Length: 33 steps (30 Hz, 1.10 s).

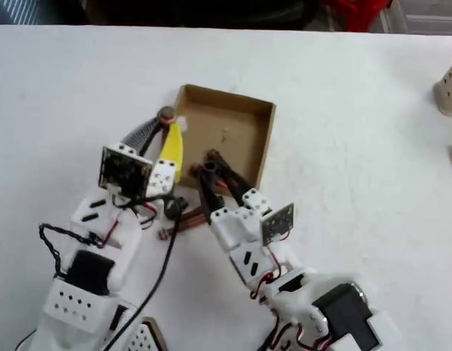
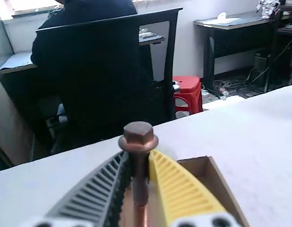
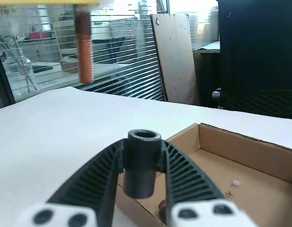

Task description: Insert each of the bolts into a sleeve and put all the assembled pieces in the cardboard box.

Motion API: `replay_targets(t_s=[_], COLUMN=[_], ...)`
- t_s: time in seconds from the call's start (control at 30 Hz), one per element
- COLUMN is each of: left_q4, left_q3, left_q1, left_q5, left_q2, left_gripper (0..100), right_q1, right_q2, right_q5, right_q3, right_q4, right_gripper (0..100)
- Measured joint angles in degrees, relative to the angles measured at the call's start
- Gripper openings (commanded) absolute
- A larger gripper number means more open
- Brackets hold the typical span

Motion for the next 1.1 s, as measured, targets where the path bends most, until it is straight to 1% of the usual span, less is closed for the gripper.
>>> replay_targets(t_s=[0.07,0.2,0.23,0.53,0.63,0.77,1.0,1.1], left_q4=[-0.3,-2.6,-3.3,-3.7,-4.0,-6.2,-6.4,-9.0], left_q3=[0.1,0.3,0.9,4.6,4.6,4.6,4.6,4.6], left_q1=[1.7,3.9,4.1,7.9,7.9,7.9,7.9,7.9], left_q5=[3.2,13.3,14.2,13.7,13.7,13.7,13.4,13.2], left_q2=[-0.4,-0.4,-0.4,-0.4,-0.4,-0.4,-0.3,3.3], left_gripper=[2,2,2,2,2,2,2,2], right_q1=[-0.9,-0.9,-0.9,-0.9,-0.9,-0.9,-0.9,-0.9], right_q2=[0.3,0.8,0.8,0.8,0.8,0.8,0.8,0.8], right_q5=[0.0,0.0,0.0,0.0,0.0,0.0,0.0,0.0], right_q3=[0.0,0.0,0.0,0.0,0.0,0.0,0.0,0.0], right_q4=[-0.6,-2.0,-2.3,-2.6,-2.6,-2.6,-2.6,-2.6], right_gripper=[1.5,1.5,1.5,1.5,1.5,1.5,1.5,1.5])
